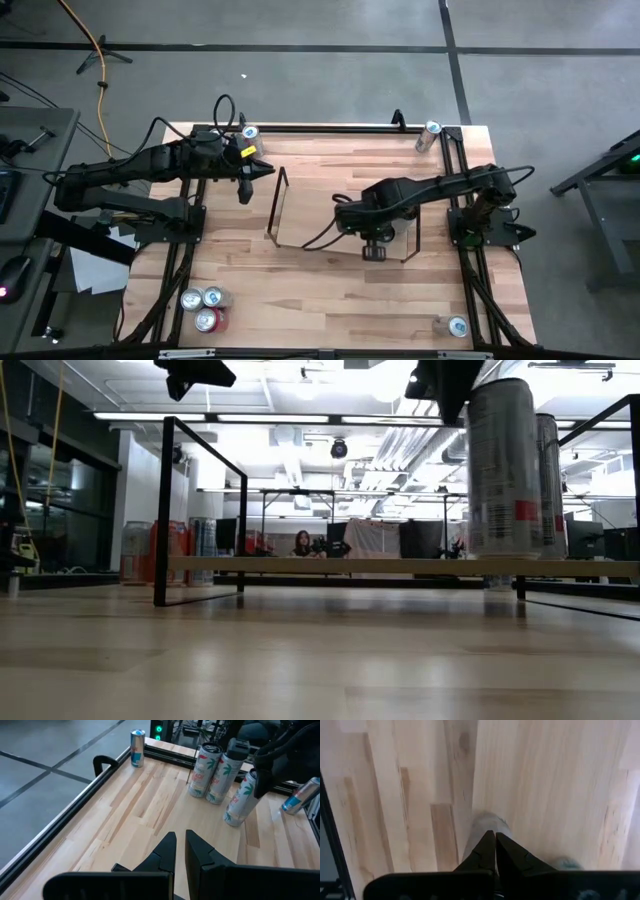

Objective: Place canned beverage on shelf
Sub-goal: Put the white soda can on the shelf aligned with the other white soda cans

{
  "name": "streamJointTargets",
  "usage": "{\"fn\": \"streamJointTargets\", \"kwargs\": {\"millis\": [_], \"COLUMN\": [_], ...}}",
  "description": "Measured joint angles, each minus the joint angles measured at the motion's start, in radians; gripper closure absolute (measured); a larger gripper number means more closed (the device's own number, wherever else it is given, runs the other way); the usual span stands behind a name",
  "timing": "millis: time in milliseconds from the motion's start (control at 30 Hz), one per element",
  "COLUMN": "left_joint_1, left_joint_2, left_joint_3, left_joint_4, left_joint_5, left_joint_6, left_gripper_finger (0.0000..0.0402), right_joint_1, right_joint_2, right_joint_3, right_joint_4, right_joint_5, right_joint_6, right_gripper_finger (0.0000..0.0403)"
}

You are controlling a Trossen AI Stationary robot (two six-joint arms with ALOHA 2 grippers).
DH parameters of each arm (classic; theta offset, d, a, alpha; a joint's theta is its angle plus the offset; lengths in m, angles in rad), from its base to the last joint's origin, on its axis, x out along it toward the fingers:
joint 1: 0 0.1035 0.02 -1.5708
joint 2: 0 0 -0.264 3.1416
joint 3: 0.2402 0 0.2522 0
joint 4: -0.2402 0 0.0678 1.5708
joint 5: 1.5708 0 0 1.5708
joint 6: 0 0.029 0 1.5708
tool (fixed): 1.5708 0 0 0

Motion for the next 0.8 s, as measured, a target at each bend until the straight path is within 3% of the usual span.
{"fn": "streamJointTargets", "kwargs": {"millis": [433,800], "left_joint_1": [0.000,0.000], "left_joint_2": [0.000,0.000], "left_joint_3": [0.000,0.000], "left_joint_4": [0.000,0.000], "left_joint_5": [-0.002,-0.002], "left_joint_6": [-0.001,-0.006], "left_gripper_finger": [0.0402,0.0401], "right_joint_1": [0.003,0.003], "right_joint_2": [0.000,0.000], "right_joint_3": [0.000,0.000], "right_joint_4": [-0.141,-0.144], "right_joint_5": [-0.017,-0.054], "right_joint_6": [0.009,0.109], "right_gripper_finger": [0.0403,0.0403]}}
